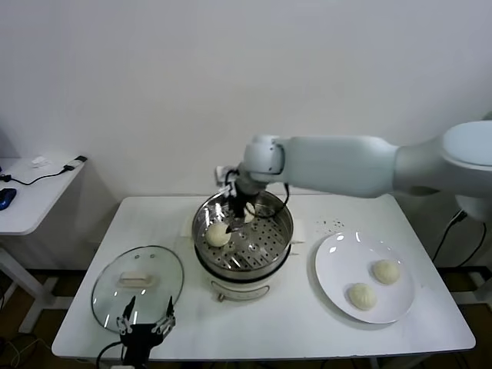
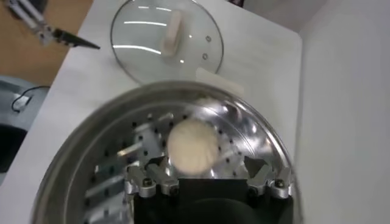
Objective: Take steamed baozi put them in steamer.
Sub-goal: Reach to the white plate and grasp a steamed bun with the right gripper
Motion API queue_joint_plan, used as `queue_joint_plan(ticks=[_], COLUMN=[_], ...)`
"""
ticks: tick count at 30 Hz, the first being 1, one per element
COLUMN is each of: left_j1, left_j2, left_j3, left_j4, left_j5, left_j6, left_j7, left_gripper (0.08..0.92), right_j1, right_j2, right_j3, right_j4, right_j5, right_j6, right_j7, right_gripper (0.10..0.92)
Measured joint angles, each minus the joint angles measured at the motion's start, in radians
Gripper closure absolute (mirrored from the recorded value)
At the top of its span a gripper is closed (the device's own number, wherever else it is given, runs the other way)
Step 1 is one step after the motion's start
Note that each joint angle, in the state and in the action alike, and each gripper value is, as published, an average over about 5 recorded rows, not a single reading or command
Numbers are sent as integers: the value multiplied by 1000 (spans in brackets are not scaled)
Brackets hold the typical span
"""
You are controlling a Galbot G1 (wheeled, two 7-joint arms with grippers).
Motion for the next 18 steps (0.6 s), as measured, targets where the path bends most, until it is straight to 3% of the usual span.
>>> queue_joint_plan(ticks=[9, 18], left_j1=[-14, -19], left_j2=[0, -7], left_j3=[-6, -17], left_j4=[5, 9], left_j5=[2, 2], left_j6=[2, 3], left_j7=[3, 4], left_gripper=[177, 177], right_j1=[132, 79], right_j2=[-301, -543], right_j3=[-157, -231], right_j4=[81, 183], right_j5=[-130, -263], right_j6=[116, 111], right_j7=[-165, -180], right_gripper=[203, 203])
